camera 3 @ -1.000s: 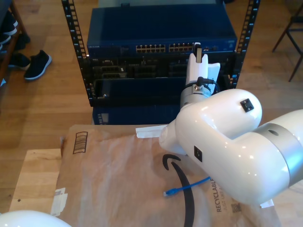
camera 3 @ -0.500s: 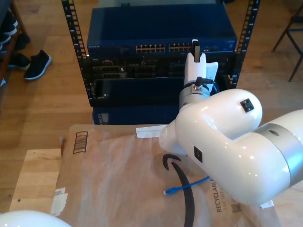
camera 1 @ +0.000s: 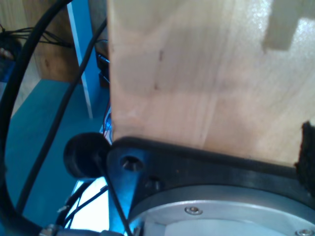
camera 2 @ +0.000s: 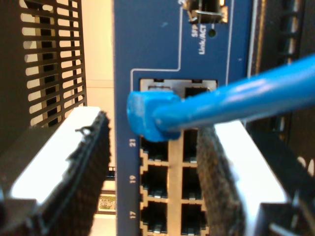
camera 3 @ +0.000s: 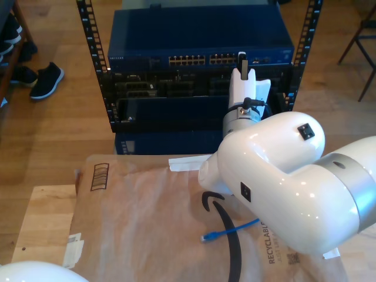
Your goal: Grab the cable and plug it in
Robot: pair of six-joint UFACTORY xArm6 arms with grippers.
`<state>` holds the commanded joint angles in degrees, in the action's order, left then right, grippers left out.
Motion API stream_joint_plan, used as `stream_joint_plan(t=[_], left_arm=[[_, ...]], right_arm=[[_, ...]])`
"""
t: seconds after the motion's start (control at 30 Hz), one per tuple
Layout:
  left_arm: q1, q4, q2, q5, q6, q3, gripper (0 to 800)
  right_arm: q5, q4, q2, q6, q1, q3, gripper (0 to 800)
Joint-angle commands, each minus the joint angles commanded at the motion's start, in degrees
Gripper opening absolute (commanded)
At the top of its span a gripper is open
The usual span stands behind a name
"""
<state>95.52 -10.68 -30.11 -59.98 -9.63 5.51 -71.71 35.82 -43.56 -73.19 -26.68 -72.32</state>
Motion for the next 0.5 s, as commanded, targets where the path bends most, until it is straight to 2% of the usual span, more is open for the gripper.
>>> stream_joint_plan(t=[0.3, 0.5], left_arm=[[0.0, 0.0, 0.0, 0.0, 0.0, 0.0, 800], [0.0, 0.0, 0.0, 0.0, 0.0, 0.0, 800]], right_arm=[[-0.3, 0.2, 0.3, 0.0, 0.2, 0.4, 276], [-0.9, 0.4, 3.3, -0.2, 0.0, 5.3, 276]])
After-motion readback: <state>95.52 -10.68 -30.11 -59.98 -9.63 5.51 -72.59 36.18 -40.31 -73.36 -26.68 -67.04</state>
